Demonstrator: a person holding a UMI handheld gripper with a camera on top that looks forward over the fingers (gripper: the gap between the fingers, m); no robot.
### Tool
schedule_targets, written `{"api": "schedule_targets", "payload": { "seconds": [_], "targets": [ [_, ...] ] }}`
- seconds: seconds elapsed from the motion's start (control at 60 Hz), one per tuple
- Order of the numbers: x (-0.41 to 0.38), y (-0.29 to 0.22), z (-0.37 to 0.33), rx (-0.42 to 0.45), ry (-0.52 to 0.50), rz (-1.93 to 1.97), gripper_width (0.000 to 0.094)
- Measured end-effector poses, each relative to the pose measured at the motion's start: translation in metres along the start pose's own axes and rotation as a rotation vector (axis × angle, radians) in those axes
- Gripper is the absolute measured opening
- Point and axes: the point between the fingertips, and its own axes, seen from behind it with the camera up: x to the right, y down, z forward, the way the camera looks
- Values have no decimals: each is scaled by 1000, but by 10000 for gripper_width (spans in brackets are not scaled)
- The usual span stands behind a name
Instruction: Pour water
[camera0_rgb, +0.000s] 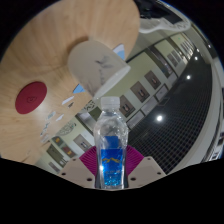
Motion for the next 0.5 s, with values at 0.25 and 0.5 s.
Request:
{"api": "schedule_targets", "payload": {
  "seconds": [0.25, 0.5],
  "targets": [
    [7, 1, -21, -22, 15, 6, 317],
    [11, 60, -11, -84, 78, 1315, 315]
  ]
}}
